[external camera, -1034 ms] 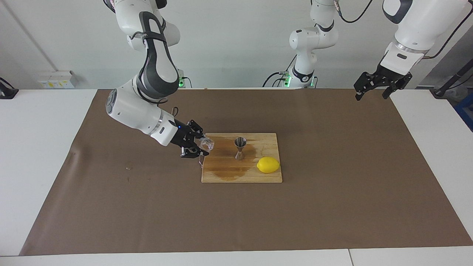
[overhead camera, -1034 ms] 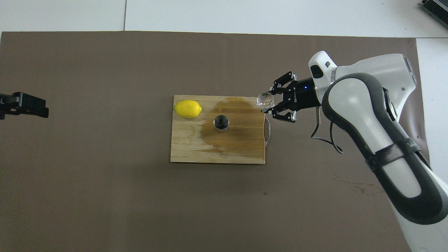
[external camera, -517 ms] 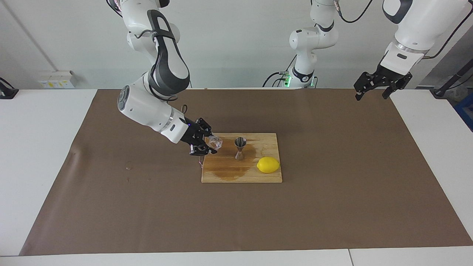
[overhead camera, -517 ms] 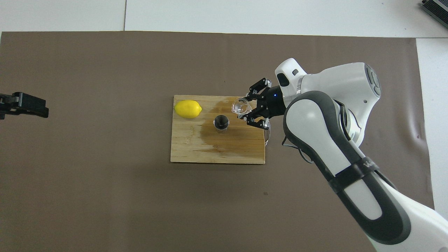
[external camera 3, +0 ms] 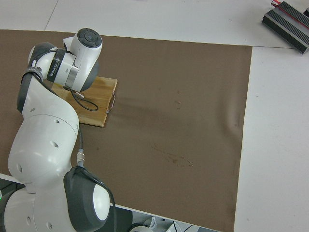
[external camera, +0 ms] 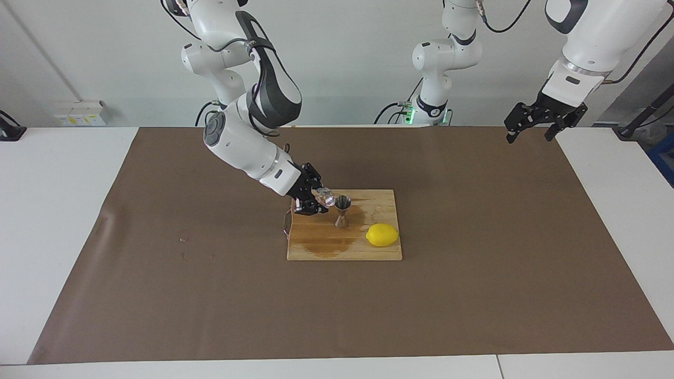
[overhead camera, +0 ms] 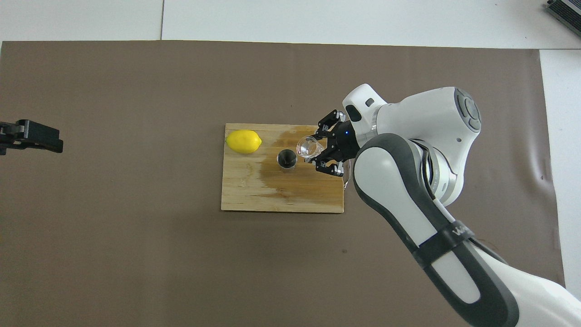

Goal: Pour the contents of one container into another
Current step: 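Lift the clear glass and carry it over the metal cup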

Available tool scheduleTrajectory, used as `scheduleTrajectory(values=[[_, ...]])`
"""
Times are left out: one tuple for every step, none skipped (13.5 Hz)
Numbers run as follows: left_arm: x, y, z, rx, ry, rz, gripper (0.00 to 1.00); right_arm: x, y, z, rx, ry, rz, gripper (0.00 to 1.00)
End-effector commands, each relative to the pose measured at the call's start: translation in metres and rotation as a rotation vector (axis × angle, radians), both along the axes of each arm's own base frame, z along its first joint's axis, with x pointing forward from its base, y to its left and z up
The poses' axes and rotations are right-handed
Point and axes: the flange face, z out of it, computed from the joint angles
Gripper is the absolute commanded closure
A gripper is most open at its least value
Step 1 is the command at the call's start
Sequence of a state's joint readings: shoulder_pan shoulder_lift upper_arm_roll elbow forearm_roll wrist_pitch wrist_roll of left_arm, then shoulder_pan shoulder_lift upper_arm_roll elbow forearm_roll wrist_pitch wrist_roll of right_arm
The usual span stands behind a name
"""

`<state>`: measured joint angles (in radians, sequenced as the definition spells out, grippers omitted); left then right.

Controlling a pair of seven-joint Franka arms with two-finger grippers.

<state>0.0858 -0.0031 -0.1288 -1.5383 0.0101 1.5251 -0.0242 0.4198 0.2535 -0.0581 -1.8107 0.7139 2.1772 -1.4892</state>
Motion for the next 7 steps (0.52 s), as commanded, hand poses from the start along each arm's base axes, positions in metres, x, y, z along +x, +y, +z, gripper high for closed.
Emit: scheduleTrajectory(values=[[-0.007,0.002,0.001,0.012,0.005,-0.008,0.00,-0.014,0.001,0.004,-0.043,0.005,0.010,1.00],[-0.007,0.003,0.001,0.012,0.005,-0.007,0.00,-0.014,0.001,0.004,-0.046,0.006,0.008,1.00],[-0.007,0.002,0.001,0.012,0.005,-0.008,0.00,-0.015,0.003,0.004,-0.051,0.011,0.001,1.00],[-0.007,0.003,0.001,0.012,0.005,-0.007,0.00,-0.016,0.006,0.004,-0.065,0.012,0.000,1.00],[-0.007,0.003,0.001,0.012,0.005,-0.007,0.00,-0.016,0.007,0.005,-0.080,0.011,-0.002,1.00],[-0.007,0.002,0.001,0.012,0.005,-0.008,0.00,-0.018,0.009,0.005,-0.092,0.012,-0.001,1.00],[-0.007,0.003,0.001,0.012,0.007,-0.007,0.00,-0.020,0.013,0.003,-0.106,0.014,0.008,1.00]])
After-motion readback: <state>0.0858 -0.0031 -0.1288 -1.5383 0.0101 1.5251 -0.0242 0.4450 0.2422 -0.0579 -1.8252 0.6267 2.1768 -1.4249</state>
